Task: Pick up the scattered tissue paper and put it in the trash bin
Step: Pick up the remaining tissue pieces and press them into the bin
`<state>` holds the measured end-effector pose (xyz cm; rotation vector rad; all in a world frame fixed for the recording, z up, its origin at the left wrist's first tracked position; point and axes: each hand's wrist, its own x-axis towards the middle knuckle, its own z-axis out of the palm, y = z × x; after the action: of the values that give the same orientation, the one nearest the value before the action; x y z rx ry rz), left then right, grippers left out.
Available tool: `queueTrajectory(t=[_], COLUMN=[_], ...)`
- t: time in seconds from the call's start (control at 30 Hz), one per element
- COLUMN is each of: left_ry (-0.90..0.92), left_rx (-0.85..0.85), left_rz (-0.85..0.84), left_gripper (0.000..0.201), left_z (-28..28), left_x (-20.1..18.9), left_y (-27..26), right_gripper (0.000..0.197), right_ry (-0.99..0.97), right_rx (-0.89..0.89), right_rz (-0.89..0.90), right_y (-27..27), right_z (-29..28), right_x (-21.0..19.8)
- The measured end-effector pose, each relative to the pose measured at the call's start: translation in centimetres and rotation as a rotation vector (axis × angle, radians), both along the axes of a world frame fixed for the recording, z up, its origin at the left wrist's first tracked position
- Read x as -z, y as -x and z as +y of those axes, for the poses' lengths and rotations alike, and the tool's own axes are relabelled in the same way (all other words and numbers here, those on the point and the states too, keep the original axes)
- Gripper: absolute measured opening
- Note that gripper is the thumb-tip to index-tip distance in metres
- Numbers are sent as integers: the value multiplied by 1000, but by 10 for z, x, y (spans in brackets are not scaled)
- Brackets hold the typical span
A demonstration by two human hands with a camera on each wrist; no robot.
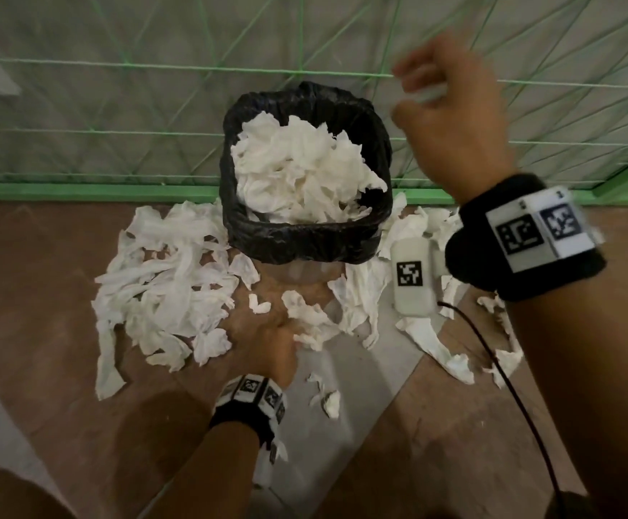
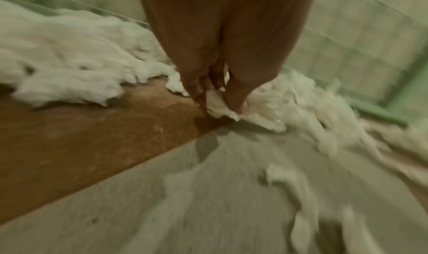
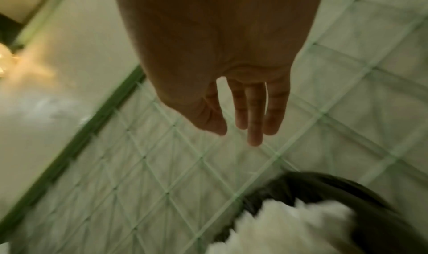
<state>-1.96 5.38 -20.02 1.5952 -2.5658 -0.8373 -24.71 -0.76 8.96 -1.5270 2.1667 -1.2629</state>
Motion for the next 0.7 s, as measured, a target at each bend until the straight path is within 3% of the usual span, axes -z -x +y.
queueTrajectory(t=[0.07,0.17,0.27,0.3,0.33,0.4,0.47,0.53,0.6,0.7], left_ry=[-54,-230,-480,-547,-583,-604,-629,-626,-559,-417], left_rx=[-47,-154,-261,-250,-217,-140,-63,5,63,31], left_rz=[21,189,418,453,465,384,327,322,352,493], left_gripper=[24,33,7,16,22,20,13,15,27,34], left_z=[-9,-14,-15,-19,-23,-32,-41,-47,-53,-66], left_x=[-13,-45,-88,-102,-115,-138,-162,-192,-229,-281], left_y=[-13,-32,-41,-41,-40,-40,-43,-45,-45,-37], right_gripper=[20,13,15,15,21,58,82,83,78,62], right_ry=[-36,-422,-855,-924,-948,-893,-893,-962,-1016,-947], right_rx=[149,314,56,-64,-180,-425,-540,-563,-553,-487], right_rz=[-102,-121,-144,-164,-170,-135,-138,-62,134,326], right_y=[12,24,6,-7,-21,-52,-76,-94,-112,-135], right_z=[8,34,66,76,83,95,101,104,107,109], right_x=[39,121,191,205,218,234,243,256,265,279])
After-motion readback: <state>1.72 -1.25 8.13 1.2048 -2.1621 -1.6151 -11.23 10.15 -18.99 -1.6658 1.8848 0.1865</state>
